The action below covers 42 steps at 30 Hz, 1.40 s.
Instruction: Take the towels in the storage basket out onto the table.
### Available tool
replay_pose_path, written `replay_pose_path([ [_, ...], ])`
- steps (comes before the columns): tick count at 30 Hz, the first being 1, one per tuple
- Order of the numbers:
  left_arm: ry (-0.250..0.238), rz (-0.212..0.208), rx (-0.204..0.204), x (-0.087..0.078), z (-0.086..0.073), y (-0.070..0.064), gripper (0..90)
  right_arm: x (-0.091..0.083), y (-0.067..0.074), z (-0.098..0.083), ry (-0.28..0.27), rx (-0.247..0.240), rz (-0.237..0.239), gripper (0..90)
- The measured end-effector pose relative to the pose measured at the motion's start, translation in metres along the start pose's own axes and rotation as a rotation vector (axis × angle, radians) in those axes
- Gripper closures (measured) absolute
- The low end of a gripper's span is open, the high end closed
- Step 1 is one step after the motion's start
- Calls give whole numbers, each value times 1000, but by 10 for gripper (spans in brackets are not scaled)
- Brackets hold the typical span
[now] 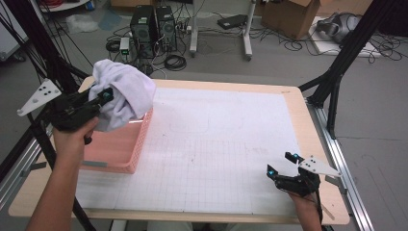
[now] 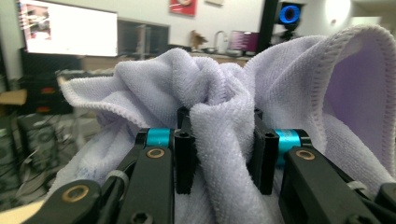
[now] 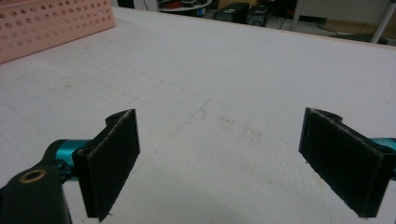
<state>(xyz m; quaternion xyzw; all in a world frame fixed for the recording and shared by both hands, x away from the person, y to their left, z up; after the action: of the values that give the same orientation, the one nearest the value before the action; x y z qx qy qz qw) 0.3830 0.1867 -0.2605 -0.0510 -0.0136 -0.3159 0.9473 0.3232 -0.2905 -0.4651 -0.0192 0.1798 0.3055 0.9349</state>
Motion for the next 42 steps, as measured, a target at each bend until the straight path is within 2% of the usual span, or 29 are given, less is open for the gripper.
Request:
replay_pose_path([
  [5,10,-65,23,15,-4,-30,685,-1,-1,0,-2,0,-4,110],
  [7,12,-91,19,23,-9,-41,685,-1,-1,0,-1,1,-4,110],
  [16,88,-189,32,59,-38,-82,684,-2,-2,-1,2,4,-3,110],
  [22,165,-246,44,83,-73,-109,683,-2,-2,-2,5,0,1,110],
  [31,311,-304,74,111,-131,-140,680,-2,-4,-3,11,1,-2,110],
  [34,355,-320,71,121,-151,-150,678,-2,-4,-3,12,0,-2,110],
  [36,392,-327,79,128,-164,-157,674,-2,-4,-3,12,0,-2,110],
  [42,483,-296,109,147,-196,-165,637,-1,-4,-5,17,3,-2,111],
])
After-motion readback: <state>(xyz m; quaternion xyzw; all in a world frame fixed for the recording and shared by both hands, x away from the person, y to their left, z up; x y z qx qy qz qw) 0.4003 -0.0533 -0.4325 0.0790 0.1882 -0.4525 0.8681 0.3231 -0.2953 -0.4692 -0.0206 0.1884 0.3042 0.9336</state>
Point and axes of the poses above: each handheld gripper's, and its own axes: x roughly forward along the jaws, z roughly out of its top, y roughly to its left, the point moved 10 cm from there along x, roughly forward along the jaws, and after that the axes turned 3 degrees about z, right-handed, at the moved point
